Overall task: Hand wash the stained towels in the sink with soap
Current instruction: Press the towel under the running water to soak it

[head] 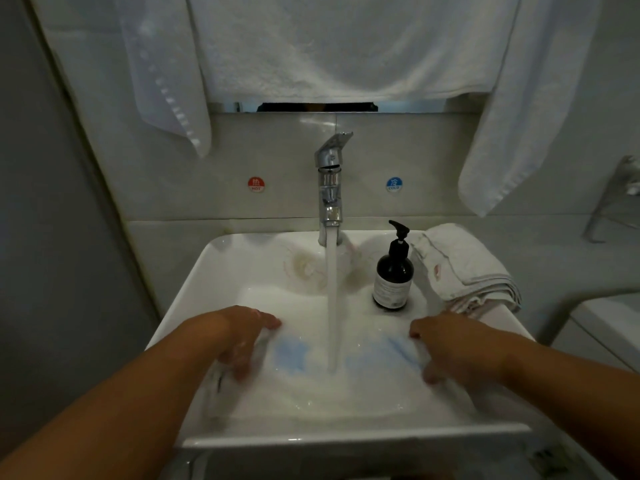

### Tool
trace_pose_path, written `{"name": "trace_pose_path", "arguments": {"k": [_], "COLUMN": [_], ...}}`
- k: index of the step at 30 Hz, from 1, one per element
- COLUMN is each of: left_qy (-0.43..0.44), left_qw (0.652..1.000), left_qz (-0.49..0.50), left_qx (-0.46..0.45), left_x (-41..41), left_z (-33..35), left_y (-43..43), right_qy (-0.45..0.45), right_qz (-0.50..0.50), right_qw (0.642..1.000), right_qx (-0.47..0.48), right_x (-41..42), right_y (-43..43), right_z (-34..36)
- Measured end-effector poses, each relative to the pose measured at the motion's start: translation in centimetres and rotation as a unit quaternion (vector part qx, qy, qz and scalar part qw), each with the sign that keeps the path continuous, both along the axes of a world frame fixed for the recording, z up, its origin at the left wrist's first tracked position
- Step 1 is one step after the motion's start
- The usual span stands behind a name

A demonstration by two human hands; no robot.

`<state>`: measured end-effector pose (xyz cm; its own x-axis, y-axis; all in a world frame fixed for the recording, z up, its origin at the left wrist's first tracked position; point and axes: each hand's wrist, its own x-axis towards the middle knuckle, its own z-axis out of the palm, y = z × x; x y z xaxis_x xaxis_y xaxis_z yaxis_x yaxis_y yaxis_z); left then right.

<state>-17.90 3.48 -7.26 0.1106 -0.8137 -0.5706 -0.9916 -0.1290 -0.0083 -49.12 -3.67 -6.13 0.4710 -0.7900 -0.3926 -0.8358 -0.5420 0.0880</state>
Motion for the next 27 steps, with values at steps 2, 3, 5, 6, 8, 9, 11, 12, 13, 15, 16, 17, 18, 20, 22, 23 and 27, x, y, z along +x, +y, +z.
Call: {"name": "trace_pose_path", "arguments": {"k": [2, 3, 5, 6, 8, 9, 11, 12, 13, 15, 16, 17, 18, 20, 22, 23, 27], "left_qy": [0.003, 0.012, 0.042, 0.051, 0.064, 0.073, 0.081, 0.076, 0.07, 0.068, 0.07, 0.071, 0.069, 0.065, 0.062, 0.061, 0.063], "left_qw": [1.0, 1.0, 0.998, 0.998, 0.996, 0.995, 0.993, 0.994, 0.994, 0.994, 0.994, 0.993, 0.993, 0.993, 0.993, 0.993, 0.994], "left_qz": [0.005, 0.012, 0.028, 0.03, 0.033, 0.039, 0.045, 0.043, 0.04, 0.039, 0.04, 0.039, 0.039, 0.037, 0.034, 0.032, 0.032], "left_qx": [-0.005, -0.014, -0.028, -0.034, -0.05, -0.058, -0.066, -0.07, -0.074, -0.077, -0.08, -0.083, -0.085, -0.091, -0.095, -0.094, -0.088], "left_x": [0.6, 0.9, 1.1, 1.2, 1.4, 1.4, 1.1, 1.0, 0.9, 0.8, 0.9, 1.0, 1.1, 1.2, 1.3, 1.4, 1.6], "left_z": [-0.3, -0.6, -1.1, -1.3, -1.5, -1.5, -1.5, -1.6, -1.7, -1.7, -1.7, -1.7, -1.8, -1.9, -2.0, -2.1, -2.3], "left_y": [0.2, 0.3, 0.5, 0.6, 0.6, 0.6, 0.8, 0.8, 0.9, 0.9, 0.9, 0.9, 0.9, 0.9, 0.8, 0.7, 0.4], "right_qy": [0.018, 0.021, -0.029, -0.082, -0.217, -0.291, -0.405, -0.435, -0.447, -0.449, -0.445, -0.44, -0.434, -0.426, -0.422, -0.423, -0.428], "right_qz": [0.016, 0.02, 0.011, 0.007, 0.014, 0.018, 0.042, 0.059, 0.073, 0.1, 0.115, 0.128, 0.135, 0.137, 0.134, 0.135, 0.145], "right_qw": [1.0, 0.999, 0.996, 0.991, 0.963, 0.939, 0.889, 0.87, 0.861, 0.856, 0.855, 0.855, 0.857, 0.86, 0.854, 0.851, 0.851], "right_qx": [-0.018, -0.034, -0.08, -0.106, -0.161, -0.18, -0.208, -0.223, -0.231, -0.238, -0.241, -0.244, -0.244, -0.247, -0.273, -0.282, -0.266], "right_x": [0.5, 0.8, 1.6, 2.1, 3.5, 4.3, 5.9, 6.6, 7.3, 8.4, 8.9, 9.3, 9.7, 10.2, 10.1, 9.9, 7.9], "right_y": [0.1, -0.1, -0.6, -1.0, -1.8, -2.2, -3.1, -3.5, -3.9, -4.6, -4.8, -5.1, -5.4, -5.6, -5.7, -5.5, -4.4], "right_z": [-0.1, 0.3, 2.2, 3.7, 6.7, 8.1, 10.4, 11.4, 12.1, 12.9, 13.1, 13.2, 13.2, 13.1, 12.8, 12.6, 9.8]}}
